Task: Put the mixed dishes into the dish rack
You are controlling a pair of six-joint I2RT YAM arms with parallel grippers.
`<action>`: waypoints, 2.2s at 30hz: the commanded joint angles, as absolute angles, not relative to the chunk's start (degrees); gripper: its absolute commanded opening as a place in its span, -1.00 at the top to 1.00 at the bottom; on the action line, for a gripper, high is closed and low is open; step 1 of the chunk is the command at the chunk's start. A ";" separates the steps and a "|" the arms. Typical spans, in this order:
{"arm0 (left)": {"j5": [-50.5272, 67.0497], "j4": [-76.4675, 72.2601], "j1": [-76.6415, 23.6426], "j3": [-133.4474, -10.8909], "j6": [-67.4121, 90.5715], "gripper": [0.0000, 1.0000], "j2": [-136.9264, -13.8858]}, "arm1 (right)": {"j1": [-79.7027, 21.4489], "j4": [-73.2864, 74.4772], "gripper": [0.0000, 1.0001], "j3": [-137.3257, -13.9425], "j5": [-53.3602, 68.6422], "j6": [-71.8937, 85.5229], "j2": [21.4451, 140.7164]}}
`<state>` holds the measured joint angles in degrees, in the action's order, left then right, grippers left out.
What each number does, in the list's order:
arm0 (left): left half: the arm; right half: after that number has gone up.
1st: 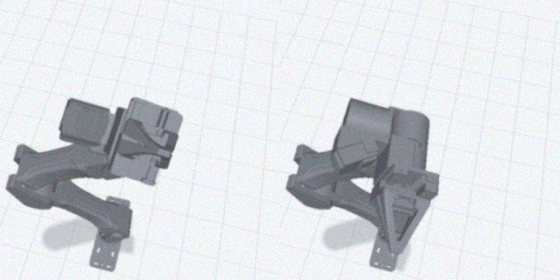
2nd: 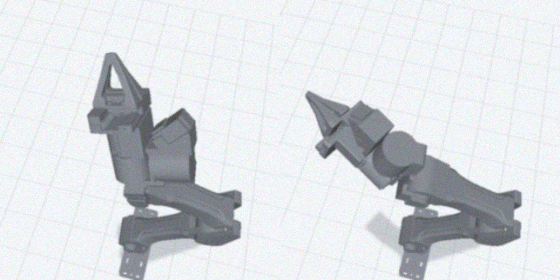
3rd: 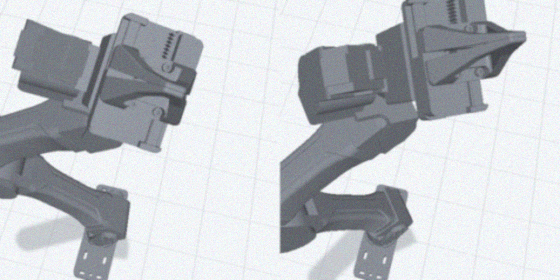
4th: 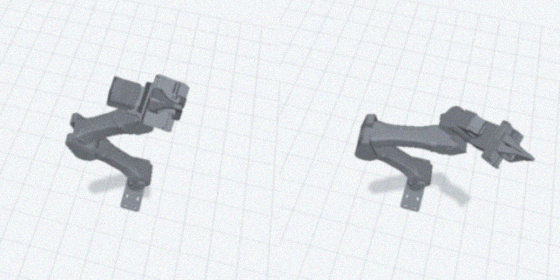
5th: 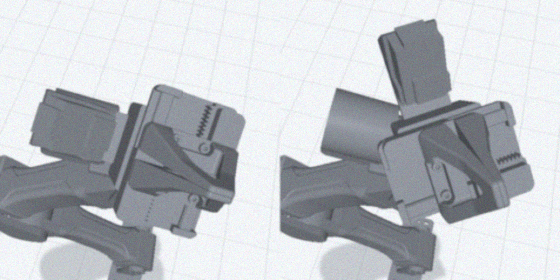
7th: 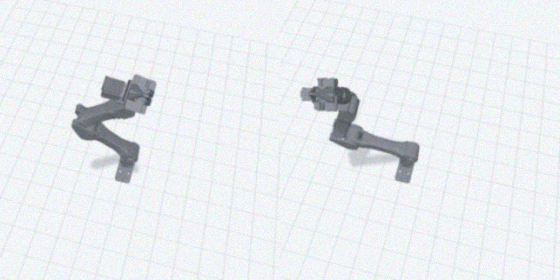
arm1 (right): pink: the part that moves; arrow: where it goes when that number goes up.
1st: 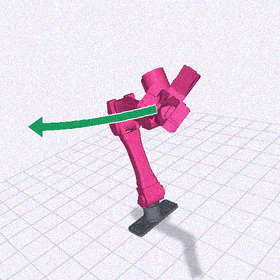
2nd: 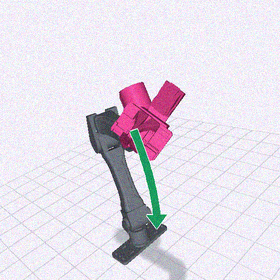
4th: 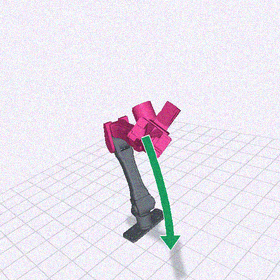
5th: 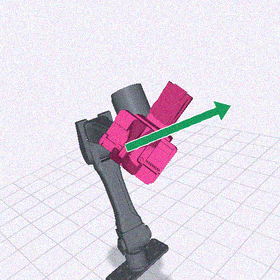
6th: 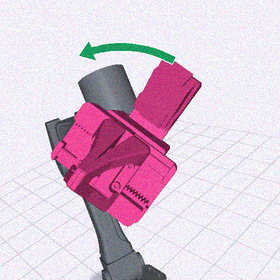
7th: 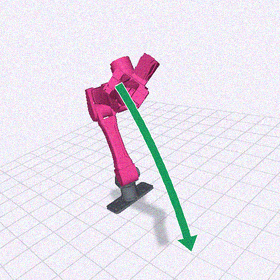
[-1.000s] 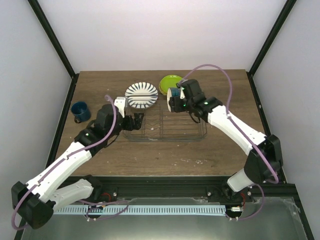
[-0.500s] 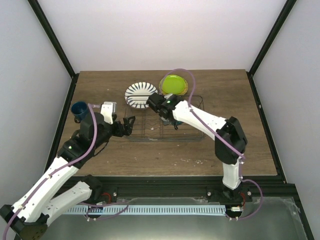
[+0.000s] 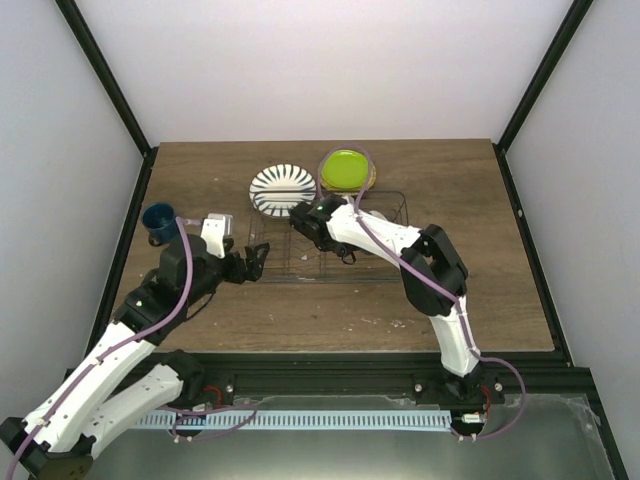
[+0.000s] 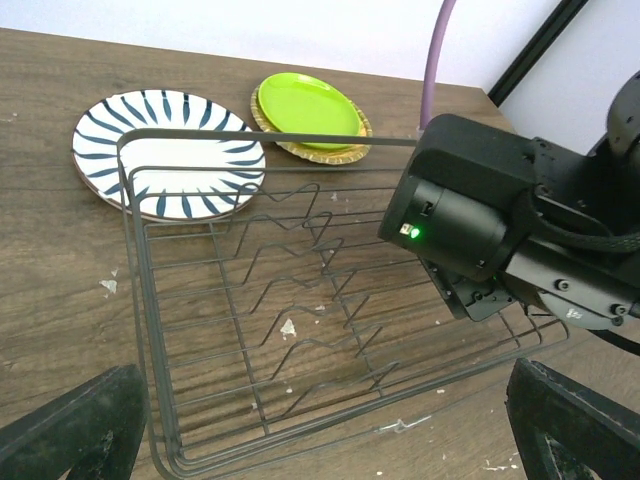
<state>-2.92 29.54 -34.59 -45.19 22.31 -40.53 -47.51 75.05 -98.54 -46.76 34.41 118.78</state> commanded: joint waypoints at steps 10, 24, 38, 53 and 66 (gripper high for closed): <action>-2.27 29.10 -34.30 -45.36 22.41 -1.00 -40.71 | -44.58 71.86 0.17 -97.37 -55.15 34.44 121.60; -2.67 29.66 -34.34 -46.22 22.41 -0.99 -41.42 | -43.31 67.39 -0.53 -94.63 -52.54 30.03 121.82; -3.03 30.63 -34.36 -46.40 22.68 -1.00 -41.31 | -45.13 62.42 -1.00 -93.84 -47.48 24.91 120.05; -3.19 31.64 -34.34 -46.80 22.85 -0.99 -41.13 | -48.76 63.25 -1.00 -92.28 -42.41 22.93 116.46; -10.15 37.57 -33.11 -51.22 21.03 -1.00 -45.64 | -50.82 52.73 -1.00 -89.15 -25.25 17.82 95.72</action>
<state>-5.37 33.69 -34.41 -47.05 22.26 -43.46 -50.37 61.80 -91.29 -35.33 21.87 107.18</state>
